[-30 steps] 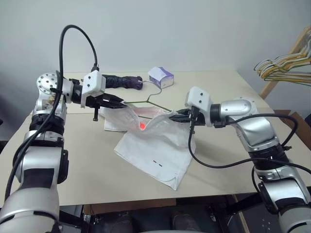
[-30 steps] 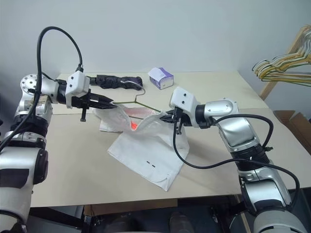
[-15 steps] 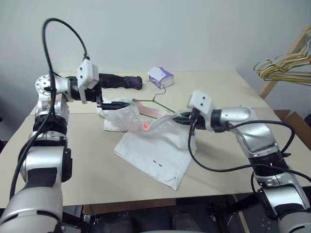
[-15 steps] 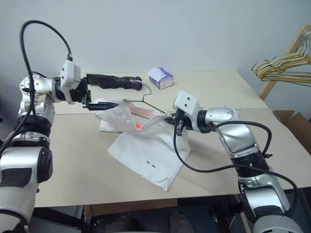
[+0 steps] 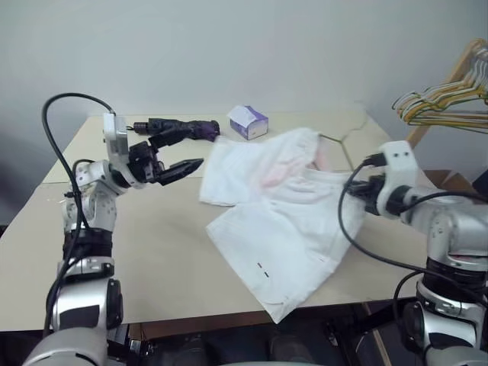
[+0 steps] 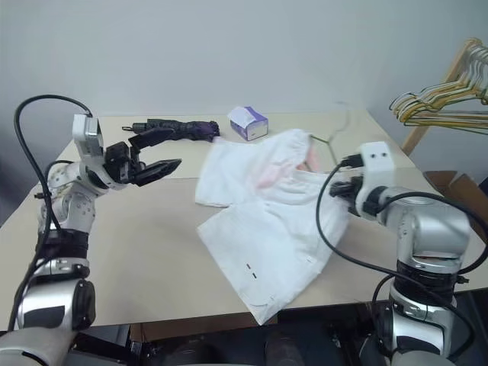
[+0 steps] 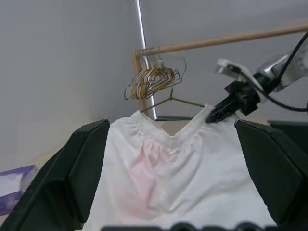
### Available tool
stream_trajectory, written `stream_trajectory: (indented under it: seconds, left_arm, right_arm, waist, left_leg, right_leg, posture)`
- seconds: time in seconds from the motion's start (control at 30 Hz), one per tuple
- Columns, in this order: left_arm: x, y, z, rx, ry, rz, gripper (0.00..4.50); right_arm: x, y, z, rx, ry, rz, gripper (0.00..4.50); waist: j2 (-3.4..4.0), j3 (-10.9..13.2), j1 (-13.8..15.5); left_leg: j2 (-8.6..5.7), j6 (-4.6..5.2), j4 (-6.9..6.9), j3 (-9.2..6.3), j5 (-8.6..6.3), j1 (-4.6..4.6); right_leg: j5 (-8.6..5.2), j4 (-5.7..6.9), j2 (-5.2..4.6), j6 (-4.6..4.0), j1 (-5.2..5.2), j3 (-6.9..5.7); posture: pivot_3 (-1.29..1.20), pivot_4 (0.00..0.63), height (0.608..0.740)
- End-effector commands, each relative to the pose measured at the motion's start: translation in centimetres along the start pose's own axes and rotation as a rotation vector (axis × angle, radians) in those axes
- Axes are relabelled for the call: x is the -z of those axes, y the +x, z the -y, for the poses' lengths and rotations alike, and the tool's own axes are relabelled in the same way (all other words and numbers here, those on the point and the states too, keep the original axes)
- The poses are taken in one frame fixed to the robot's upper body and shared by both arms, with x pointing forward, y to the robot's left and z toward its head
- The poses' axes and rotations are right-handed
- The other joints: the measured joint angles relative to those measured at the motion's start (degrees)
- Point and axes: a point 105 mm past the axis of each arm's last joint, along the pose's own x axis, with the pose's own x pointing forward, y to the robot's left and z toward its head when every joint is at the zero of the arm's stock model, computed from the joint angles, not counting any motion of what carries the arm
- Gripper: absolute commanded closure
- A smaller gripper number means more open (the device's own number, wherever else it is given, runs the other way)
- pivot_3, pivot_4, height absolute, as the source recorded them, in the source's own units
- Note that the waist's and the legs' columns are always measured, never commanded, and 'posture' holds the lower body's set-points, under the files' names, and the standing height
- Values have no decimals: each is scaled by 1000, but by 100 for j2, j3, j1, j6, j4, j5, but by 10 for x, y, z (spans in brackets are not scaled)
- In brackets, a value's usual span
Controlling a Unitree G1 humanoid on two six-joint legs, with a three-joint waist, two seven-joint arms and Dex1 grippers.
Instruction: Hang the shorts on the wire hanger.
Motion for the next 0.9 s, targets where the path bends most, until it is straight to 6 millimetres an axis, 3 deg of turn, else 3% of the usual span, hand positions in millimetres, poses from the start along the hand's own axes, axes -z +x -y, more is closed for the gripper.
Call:
stream_trajectory:
  seconds: [0.03,0.33,0.67,0.9]
  left_arm:
    - [-17,13,9,11,0,71,0]
    - [-26,18,19,13,-29,113,0]
    - [-31,20,25,4,-26,110,0]
    - [-31,18,27,-18,-24,110,0]
  right_arm:
    - [-14,-22,29,177,42,74,4490]
    - [-18,-41,84,546,242,114,4490]
    - [-25,-52,112,702,294,73,4490]
    - [-37,-53,117,719,272,53,4490]
  waist:
    - [2,-1,-76]
    - [6,-2,-375]
    - [12,1,-436]
    - [15,3,-432]
  left_leg:
    - [-1,0,0,1,0,4]
    - [-4,1,-1,-6,0,23]
    - [-7,2,-1,-11,1,27]
    - [-6,3,-2,-10,1,29]
  right_leg:
    - [0,0,1,0,3,1]
    - [1,-1,4,3,13,21]
    - [6,-4,3,11,16,32]
    - [6,-7,4,11,17,33]
  posture:
    - [-250,0,740]
    - [-231,0,740]
    - [-201,0,740]
    - [-180,0,740]
